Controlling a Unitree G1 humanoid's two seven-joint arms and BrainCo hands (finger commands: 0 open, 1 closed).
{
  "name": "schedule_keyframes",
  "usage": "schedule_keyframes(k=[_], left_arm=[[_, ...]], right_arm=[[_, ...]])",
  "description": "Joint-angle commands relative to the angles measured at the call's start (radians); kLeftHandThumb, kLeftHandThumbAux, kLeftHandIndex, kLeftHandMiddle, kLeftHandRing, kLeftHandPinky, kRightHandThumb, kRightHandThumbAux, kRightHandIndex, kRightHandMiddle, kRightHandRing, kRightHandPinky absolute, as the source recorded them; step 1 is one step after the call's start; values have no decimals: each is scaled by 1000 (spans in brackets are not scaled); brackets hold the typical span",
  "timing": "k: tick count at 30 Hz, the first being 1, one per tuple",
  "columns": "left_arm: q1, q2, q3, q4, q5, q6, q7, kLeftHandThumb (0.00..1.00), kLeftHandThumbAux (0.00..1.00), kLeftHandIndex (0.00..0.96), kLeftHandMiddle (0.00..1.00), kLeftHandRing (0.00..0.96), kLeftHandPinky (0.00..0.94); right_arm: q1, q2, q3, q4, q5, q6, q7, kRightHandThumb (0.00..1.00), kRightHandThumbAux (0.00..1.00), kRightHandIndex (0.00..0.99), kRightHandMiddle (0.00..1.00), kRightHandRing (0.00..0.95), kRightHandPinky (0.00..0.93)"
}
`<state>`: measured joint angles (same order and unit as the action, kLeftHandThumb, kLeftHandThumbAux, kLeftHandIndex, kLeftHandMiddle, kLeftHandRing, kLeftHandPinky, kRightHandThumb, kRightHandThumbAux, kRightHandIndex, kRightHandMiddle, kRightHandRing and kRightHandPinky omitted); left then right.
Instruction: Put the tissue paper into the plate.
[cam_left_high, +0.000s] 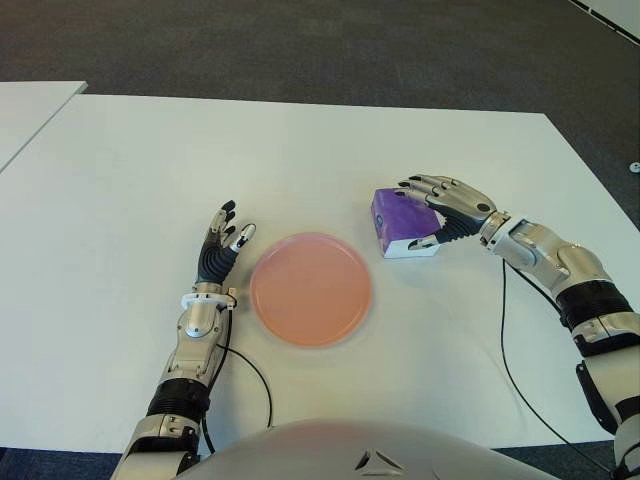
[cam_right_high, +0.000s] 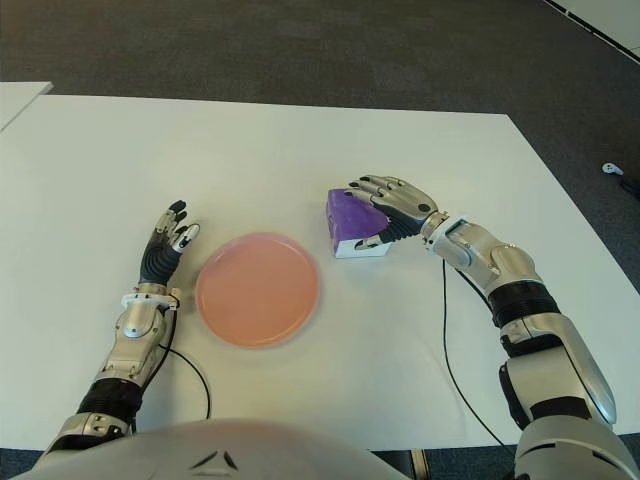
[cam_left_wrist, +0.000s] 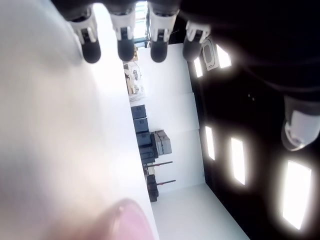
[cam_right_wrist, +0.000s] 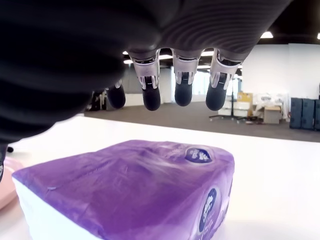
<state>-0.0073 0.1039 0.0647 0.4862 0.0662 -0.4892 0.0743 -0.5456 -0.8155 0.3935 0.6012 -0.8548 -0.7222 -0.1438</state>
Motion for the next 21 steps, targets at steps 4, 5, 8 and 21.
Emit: schedule_keyframes(k=[4, 5, 8, 21], left_arm=[[30, 4, 8, 64, -2, 40, -3, 0, 406, 0, 0, 0, 0], [28, 3, 8, 67, -1, 39, -1, 0, 407, 0, 0, 0, 0], [26, 1, 9, 70, 1, 36, 5, 0, 408, 0, 0, 0, 0], [27, 0, 9, 66, 9, 35, 9, 0, 412, 0, 0, 0, 0]], right_arm=[[19, -7, 21, -4, -31, -20, -23, 196, 388, 0, 0, 0, 0], [18, -6, 22, 0, -30, -22, -22, 195, 390, 0, 0, 0, 0], [14, -3, 26, 7, -26, -26, -21, 197, 393, 0, 0, 0, 0], [-12, 40, 34, 73, 15, -21, 7, 225, 385, 0, 0, 0, 0]])
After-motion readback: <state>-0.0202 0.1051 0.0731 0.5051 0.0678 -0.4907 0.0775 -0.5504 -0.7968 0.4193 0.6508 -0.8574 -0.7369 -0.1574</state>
